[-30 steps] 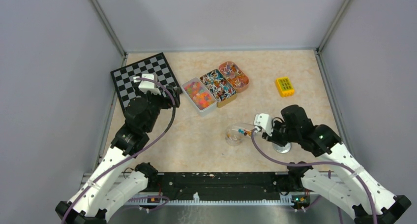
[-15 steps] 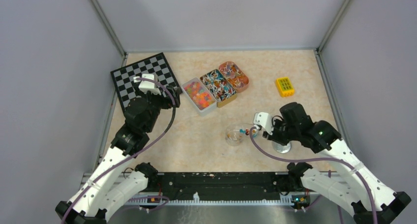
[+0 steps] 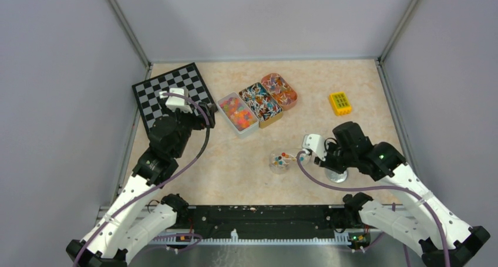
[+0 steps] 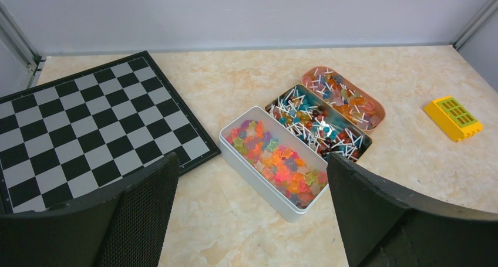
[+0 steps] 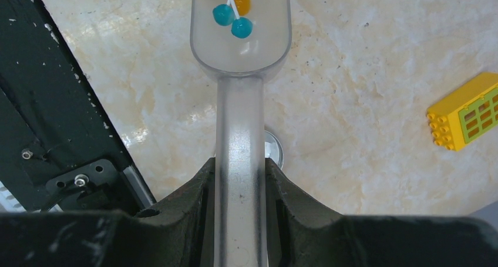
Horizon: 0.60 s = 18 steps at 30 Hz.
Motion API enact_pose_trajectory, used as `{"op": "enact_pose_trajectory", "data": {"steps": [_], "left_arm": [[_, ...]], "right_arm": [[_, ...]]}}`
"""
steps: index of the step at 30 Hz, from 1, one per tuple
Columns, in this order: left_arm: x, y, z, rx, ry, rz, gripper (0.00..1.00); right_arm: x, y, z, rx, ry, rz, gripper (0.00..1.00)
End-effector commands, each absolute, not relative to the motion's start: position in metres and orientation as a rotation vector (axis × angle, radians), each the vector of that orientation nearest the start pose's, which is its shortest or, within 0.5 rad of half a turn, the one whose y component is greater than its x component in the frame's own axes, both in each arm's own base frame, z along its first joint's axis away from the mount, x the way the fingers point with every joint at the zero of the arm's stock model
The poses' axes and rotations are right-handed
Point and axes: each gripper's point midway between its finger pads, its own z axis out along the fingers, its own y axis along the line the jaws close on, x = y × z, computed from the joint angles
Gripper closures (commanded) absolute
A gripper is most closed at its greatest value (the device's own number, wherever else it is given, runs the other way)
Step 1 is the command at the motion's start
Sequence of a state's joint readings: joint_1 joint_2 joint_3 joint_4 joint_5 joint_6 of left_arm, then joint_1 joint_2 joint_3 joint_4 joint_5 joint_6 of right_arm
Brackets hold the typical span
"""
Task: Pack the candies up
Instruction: Place the fake candies in the packing bottle.
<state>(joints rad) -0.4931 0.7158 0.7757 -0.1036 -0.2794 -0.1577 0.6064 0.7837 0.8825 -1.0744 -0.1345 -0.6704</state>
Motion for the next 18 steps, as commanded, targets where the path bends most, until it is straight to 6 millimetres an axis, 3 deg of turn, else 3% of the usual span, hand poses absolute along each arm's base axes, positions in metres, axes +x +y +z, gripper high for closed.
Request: {"op": "enact_pose_trajectory", "data": {"steps": [1,18], "left_arm": [[0.2901,-0.1084,0.322,0.037,1.567,-0.294,0.01],[0.2914,-0.1095,0.3192,0.041,1.576,-0.292,0.01]], "right_arm": [[0.1578,0.1064,0.1719,-1.541,1.964,0.131,1.0],[0.1576,0.1029,0.1722,-1.547,1.99,0.107,1.0]]}}
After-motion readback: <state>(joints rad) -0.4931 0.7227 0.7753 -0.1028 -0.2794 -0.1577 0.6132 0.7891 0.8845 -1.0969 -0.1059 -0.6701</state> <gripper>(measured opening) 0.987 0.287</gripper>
